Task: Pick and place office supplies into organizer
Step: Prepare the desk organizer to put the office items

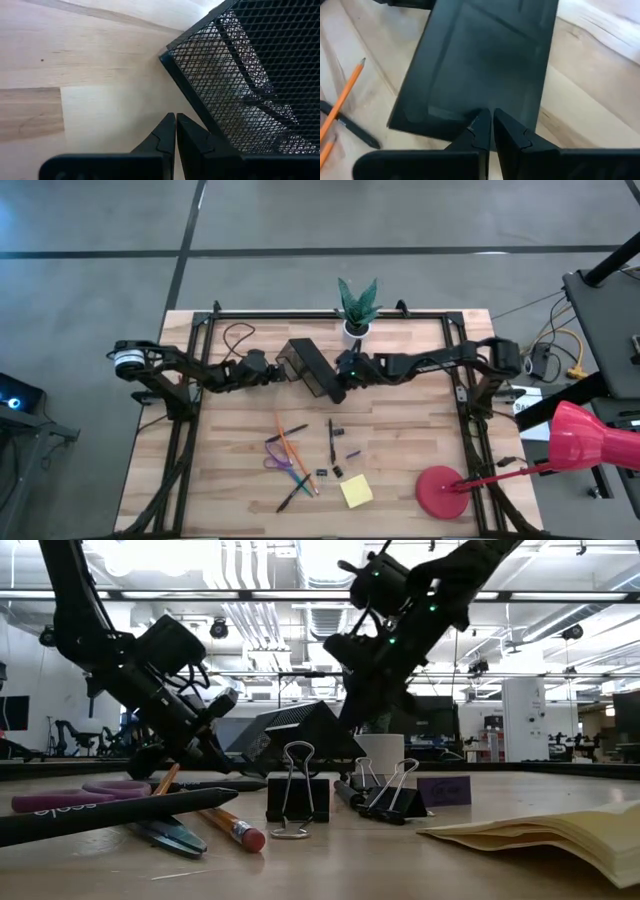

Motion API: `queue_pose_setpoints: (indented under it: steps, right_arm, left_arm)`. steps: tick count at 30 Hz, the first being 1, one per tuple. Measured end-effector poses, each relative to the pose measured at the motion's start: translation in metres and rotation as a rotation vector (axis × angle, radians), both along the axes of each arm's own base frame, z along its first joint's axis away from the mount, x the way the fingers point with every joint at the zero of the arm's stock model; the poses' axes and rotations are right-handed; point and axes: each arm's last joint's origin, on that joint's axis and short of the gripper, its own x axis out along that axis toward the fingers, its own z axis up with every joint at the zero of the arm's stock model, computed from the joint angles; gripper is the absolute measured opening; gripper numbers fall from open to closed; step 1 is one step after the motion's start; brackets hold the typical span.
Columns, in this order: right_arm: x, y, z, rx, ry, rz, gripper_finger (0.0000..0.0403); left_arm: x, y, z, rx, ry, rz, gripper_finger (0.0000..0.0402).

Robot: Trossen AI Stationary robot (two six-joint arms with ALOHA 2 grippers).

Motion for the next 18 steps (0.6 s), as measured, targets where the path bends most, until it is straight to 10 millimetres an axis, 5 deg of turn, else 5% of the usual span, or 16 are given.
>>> queue_pose_setpoints:
  steps: [18]
  right_arm:
    - [0.013,0.0,0.005,-0.041,0.0,0.101,0.0013]
  left_arm:
    - [0.015,0.006,0.02,0.168,-0.133,-0.051,0.0]
